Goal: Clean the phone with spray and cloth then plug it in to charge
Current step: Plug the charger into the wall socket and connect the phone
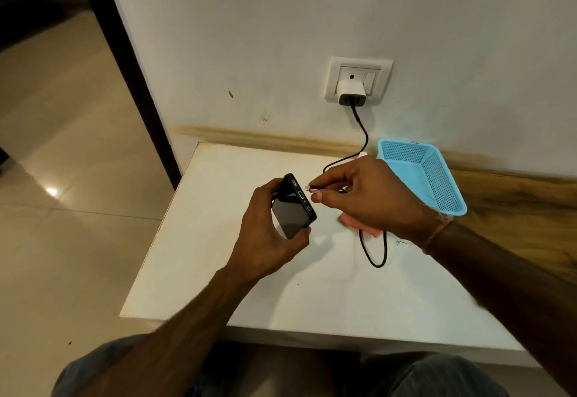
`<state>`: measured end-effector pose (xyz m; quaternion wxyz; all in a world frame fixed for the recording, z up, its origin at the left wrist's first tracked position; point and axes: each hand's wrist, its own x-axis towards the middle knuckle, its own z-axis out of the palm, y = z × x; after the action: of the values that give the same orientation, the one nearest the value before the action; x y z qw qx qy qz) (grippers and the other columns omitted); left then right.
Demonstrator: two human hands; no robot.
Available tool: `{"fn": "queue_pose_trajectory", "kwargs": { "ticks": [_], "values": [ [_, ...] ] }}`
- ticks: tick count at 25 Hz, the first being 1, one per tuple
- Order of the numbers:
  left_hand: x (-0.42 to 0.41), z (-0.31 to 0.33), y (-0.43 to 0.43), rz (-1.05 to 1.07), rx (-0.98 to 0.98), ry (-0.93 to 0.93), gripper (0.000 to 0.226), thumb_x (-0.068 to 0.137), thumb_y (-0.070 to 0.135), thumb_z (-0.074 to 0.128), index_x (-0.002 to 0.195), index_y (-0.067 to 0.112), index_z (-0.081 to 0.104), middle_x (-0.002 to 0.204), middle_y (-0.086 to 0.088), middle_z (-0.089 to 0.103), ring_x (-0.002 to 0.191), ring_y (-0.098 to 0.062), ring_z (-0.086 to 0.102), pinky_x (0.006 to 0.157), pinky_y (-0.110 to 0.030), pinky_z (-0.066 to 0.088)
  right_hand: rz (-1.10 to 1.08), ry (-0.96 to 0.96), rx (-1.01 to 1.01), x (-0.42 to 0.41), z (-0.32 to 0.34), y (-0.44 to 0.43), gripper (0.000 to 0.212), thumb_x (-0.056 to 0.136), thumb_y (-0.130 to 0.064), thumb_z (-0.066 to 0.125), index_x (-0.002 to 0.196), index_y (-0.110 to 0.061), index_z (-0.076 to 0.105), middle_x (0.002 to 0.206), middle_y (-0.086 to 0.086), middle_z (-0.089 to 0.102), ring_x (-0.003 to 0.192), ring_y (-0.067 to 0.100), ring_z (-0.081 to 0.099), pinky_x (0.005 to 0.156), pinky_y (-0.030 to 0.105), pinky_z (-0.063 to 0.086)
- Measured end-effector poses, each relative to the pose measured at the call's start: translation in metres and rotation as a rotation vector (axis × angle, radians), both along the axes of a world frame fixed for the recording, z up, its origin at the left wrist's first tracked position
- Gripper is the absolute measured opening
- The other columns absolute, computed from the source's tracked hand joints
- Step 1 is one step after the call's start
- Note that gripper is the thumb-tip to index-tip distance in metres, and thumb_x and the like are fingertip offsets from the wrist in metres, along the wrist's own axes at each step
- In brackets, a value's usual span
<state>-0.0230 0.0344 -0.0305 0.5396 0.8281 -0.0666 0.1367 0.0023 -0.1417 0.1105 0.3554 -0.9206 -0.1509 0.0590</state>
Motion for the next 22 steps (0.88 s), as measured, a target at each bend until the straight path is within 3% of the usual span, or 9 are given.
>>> {"fn": "queue_pose_trajectory", "kwargs": {
  "ticks": [4, 8, 12, 15, 17, 20, 22],
  "values": [
    [-0.001, 0.0, 0.002, -0.001, 0.029, -0.012, 0.091, 0.065, 0.035, 0.085, 0.143, 0.028, 0.038, 0.136, 0.01, 0.052, 0.123, -0.003, 0.053, 0.098, -0.005, 0.038, 0.019, 0.054, -0.031, -0.007, 0.008, 0.002, 0.014, 0.078, -0.023, 0.077, 0.091, -0.028, 0.076, 0.079, -0.017, 0.074, 0.073, -0.013, 0.065, 0.059, -0.001, 0.043],
    [-0.002, 0.003, -0.001, -0.001, 0.043, -0.047, 0.089, 0.065, 0.032, 0.086, 0.141, 0.024, 0.04, 0.135, 0.002, 0.055, 0.121, -0.009, 0.055, 0.098, -0.005, 0.038, 0.061, 0.017, -0.146, -0.007, 0.018, 0.008, 0.018, 0.077, -0.026, 0.078, 0.094, -0.031, 0.073, 0.077, -0.014, 0.074, 0.072, -0.013, 0.064, 0.063, 0.003, 0.047],
    [-0.001, 0.006, -0.003, 0.004, 0.062, -0.072, 0.088, 0.065, 0.031, 0.086, 0.14, 0.023, 0.04, 0.134, -0.001, 0.055, 0.12, -0.012, 0.057, 0.098, -0.006, 0.04, 0.082, -0.053, -0.285, -0.005, 0.028, 0.012, 0.012, 0.077, -0.028, 0.075, 0.088, -0.031, 0.071, 0.071, -0.015, 0.073, 0.074, -0.009, 0.064, 0.071, 0.003, 0.041],
    [-0.002, 0.007, -0.004, 0.003, 0.07, -0.095, 0.087, 0.065, 0.029, 0.085, 0.14, 0.019, 0.043, 0.133, -0.001, 0.055, 0.119, -0.014, 0.057, 0.098, -0.015, 0.045, 0.108, -0.085, -0.35, -0.003, 0.034, 0.014, 0.011, 0.078, -0.027, 0.073, 0.086, -0.035, 0.074, 0.074, -0.015, 0.073, 0.078, -0.003, 0.064, 0.077, 0.009, 0.044],
    [-0.001, 0.007, -0.004, 0.002, 0.074, -0.101, 0.086, 0.065, 0.029, 0.085, 0.14, 0.018, 0.044, 0.132, -0.001, 0.055, 0.118, -0.015, 0.058, 0.097, -0.011, 0.044, 0.12, -0.092, -0.37, -0.001, 0.036, 0.017, 0.012, 0.079, -0.026, 0.073, 0.087, -0.034, 0.075, 0.078, -0.016, 0.073, 0.082, -0.001, 0.062, 0.076, 0.01, 0.046],
    [-0.001, 0.007, -0.005, -0.005, 0.085, -0.103, 0.086, 0.065, 0.028, 0.086, 0.14, 0.016, 0.044, 0.132, -0.002, 0.055, 0.117, -0.015, 0.058, 0.096, -0.005, 0.039, 0.15, -0.106, -0.43, 0.001, 0.038, 0.021, 0.014, 0.08, -0.025, 0.072, 0.091, -0.033, 0.076, 0.083, -0.013, 0.072, 0.093, 0.009, 0.057, 0.086, 0.031, 0.052],
    [-0.001, 0.007, -0.005, -0.005, 0.091, -0.1, 0.086, 0.065, 0.029, 0.085, 0.139, 0.014, 0.045, 0.132, -0.004, 0.056, 0.116, -0.015, 0.057, 0.095, -0.002, 0.037, 0.161, -0.107, -0.464, 0.002, 0.04, 0.023, 0.014, 0.08, -0.025, 0.071, 0.092, -0.032, 0.076, 0.084, -0.01, 0.072, 0.093, 0.011, 0.055, 0.087, 0.035, 0.053]
  ]
}}
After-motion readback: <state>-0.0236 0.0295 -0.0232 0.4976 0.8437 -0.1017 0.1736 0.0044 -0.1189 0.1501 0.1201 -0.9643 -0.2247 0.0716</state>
